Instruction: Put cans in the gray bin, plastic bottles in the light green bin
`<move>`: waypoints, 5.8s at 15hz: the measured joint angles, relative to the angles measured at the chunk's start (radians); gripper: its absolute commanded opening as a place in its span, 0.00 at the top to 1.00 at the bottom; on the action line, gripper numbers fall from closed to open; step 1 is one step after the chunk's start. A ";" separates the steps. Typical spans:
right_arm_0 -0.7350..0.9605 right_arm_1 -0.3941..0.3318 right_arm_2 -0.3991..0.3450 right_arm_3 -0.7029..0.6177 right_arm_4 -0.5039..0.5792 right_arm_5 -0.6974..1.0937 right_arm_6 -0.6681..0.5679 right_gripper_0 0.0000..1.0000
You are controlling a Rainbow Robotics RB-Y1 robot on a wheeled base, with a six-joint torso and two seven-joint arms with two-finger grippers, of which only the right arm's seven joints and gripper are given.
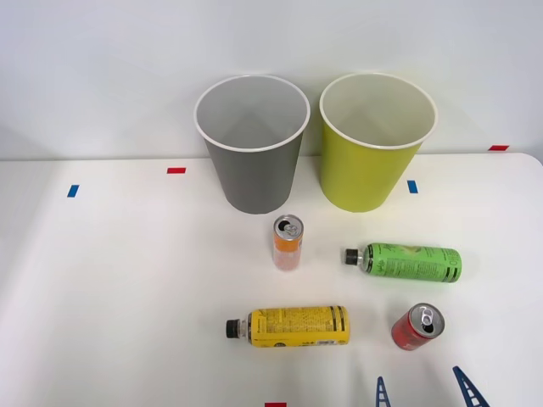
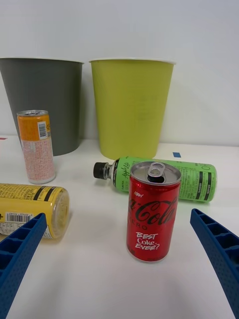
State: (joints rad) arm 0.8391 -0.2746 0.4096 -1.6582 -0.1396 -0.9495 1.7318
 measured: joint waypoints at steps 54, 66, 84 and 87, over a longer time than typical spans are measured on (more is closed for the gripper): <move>-0.001 0.001 -0.001 0.004 -0.001 0.002 0.000 0.00; -0.099 0.014 -0.042 0.050 -0.122 0.057 0.017 0.00; -0.283 0.024 -0.075 0.051 -0.176 0.233 0.017 1.00; -0.284 0.023 -0.070 0.051 -0.175 0.233 0.016 1.00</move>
State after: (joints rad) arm 0.5553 -0.2513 0.3395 -1.6077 -0.3150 -0.7163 1.7475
